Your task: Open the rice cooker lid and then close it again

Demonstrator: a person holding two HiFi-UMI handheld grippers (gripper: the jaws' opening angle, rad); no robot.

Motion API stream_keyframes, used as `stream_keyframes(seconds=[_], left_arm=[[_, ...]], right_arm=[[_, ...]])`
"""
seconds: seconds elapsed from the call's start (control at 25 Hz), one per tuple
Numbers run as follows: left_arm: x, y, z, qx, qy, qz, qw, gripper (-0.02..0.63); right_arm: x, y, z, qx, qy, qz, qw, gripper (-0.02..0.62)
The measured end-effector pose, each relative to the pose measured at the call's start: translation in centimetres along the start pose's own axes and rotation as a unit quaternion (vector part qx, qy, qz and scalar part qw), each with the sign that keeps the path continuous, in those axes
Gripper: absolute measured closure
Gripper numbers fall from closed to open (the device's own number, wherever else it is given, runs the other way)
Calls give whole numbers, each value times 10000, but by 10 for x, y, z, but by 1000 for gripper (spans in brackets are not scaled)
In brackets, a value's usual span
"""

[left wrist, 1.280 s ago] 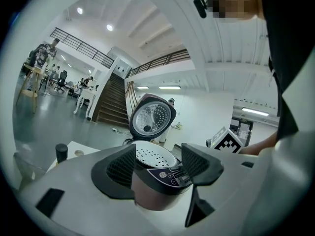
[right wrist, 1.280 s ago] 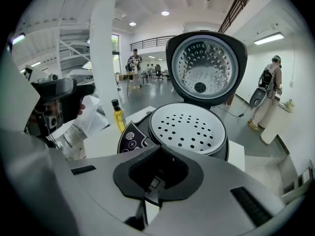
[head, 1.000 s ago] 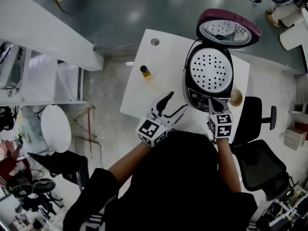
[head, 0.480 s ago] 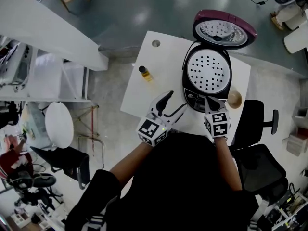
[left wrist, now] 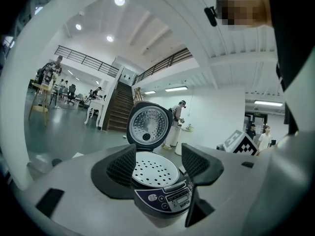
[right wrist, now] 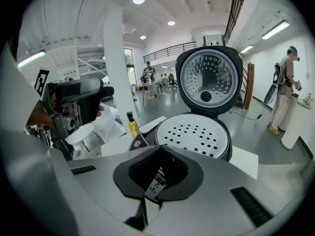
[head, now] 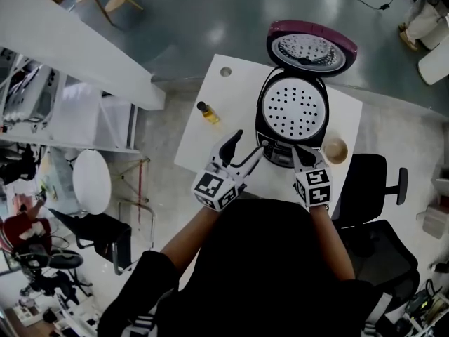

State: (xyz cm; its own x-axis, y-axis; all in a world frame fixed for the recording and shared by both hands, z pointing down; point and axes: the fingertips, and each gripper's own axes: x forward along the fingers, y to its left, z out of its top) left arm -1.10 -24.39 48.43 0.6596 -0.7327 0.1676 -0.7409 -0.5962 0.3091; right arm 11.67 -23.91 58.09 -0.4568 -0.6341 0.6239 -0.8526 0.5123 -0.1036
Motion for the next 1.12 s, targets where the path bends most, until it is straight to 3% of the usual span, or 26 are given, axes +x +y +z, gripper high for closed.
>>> stream_keyframes(seconds=[0.32,0.48,0.72,1.12], left_arm=[[23,-20,29,116,-129,128,9998,341],[38,-20,51,265,-252,59,9993,341],[64,11,98,-142,-671,-146,9975,341],[112,62,175,254,-844,-868,9923,341]], right_arm=[[-24,14,-13,181,-152,666,9975,595],[-26,11,-6,266,-336,792,9959,595],[-27,15,13,173,-534,670,9962,595],[-3,43,33,626,-586,218,9961,595]])
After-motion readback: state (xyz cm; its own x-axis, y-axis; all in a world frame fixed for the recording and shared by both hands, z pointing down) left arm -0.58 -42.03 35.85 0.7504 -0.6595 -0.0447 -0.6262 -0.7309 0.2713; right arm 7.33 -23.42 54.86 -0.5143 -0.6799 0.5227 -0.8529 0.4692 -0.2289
